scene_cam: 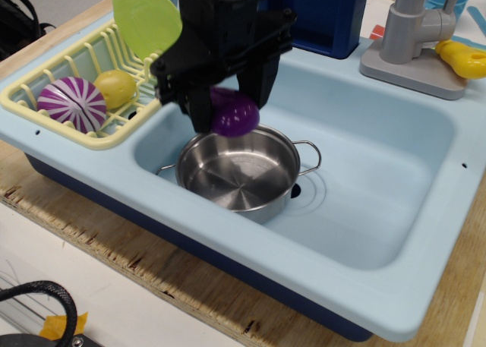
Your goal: Put eggplant into pot or pan
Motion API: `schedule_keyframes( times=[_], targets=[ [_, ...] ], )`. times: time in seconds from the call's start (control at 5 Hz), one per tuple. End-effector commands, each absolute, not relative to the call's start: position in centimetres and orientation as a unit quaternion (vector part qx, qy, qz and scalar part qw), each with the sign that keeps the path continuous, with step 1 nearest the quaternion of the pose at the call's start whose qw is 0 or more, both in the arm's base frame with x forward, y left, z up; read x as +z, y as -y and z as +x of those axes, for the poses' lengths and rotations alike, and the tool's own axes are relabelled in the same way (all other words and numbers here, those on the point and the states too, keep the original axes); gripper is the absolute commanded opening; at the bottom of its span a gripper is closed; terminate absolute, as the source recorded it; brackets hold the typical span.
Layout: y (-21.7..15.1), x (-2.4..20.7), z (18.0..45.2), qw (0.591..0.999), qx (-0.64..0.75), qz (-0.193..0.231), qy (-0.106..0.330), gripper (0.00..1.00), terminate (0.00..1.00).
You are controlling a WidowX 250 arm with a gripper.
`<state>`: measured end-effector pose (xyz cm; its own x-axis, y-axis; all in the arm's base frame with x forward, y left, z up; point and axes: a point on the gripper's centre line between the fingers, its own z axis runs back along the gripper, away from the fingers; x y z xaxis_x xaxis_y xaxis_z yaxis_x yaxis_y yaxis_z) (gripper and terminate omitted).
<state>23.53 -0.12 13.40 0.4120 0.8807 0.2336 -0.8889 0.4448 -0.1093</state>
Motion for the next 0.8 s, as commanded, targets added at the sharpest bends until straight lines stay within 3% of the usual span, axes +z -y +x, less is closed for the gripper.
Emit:
schedule_keyframes(
  times=[0.0,0.4,0.6],
  targets=[
    [0.5,13.24,24.15,0.843,0.52,-0.011,0.136,1.0,0.0],
    [0.5,13.24,24.15,0.843,0.52,-0.011,0.136,1.0,0.0],
    [0.5,13.24,24.15,0.843,0.52,-0.011,0.136,1.0,1.0]
  ],
)
